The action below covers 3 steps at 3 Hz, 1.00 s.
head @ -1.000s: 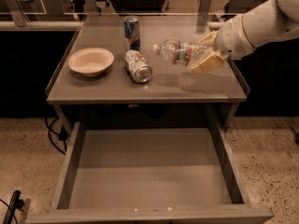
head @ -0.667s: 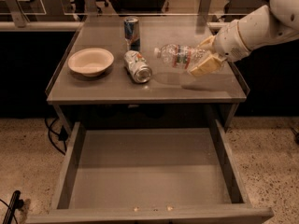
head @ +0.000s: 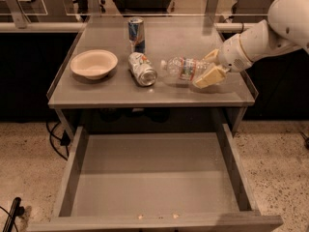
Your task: Pick water bottle from top drawer and place on counter
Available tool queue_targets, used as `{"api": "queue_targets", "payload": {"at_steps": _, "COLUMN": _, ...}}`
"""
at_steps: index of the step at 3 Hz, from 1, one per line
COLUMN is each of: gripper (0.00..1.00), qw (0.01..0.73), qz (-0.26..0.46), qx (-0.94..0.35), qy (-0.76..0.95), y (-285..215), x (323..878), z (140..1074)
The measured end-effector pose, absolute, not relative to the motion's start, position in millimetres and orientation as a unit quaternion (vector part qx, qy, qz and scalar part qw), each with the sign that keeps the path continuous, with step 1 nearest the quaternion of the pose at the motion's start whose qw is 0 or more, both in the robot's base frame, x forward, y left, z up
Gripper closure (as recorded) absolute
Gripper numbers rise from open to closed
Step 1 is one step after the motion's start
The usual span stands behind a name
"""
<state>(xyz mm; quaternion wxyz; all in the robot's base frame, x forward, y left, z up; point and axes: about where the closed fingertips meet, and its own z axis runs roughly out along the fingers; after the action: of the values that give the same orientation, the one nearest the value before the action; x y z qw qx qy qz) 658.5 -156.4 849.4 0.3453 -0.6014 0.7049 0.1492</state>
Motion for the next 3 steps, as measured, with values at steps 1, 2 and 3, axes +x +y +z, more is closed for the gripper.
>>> {"api": "queue_targets", "payload": {"at_steps": 1, "gripper": 0.82, "qw": 0.337, "qz": 0.151, "qx": -0.594, "qy": 0.715, "y": -162.1, "x": 666.4, "z": 837.6}}
{"api": "queue_targets", "payload": {"at_steps": 2, "gripper": 0.61, "qw": 0.337, "qz": 0.151, "qx": -0.594, "qy": 0.715, "y": -162.1, "x": 666.4, "z": 837.5}}
{"api": "queue_targets", "payload": {"at_steps": 3, "gripper": 0.36, "qw": 0.337, "qz": 0.151, "qx": -0.594, "qy": 0.715, "y": -162.1, "x": 666.4, "z": 837.5}}
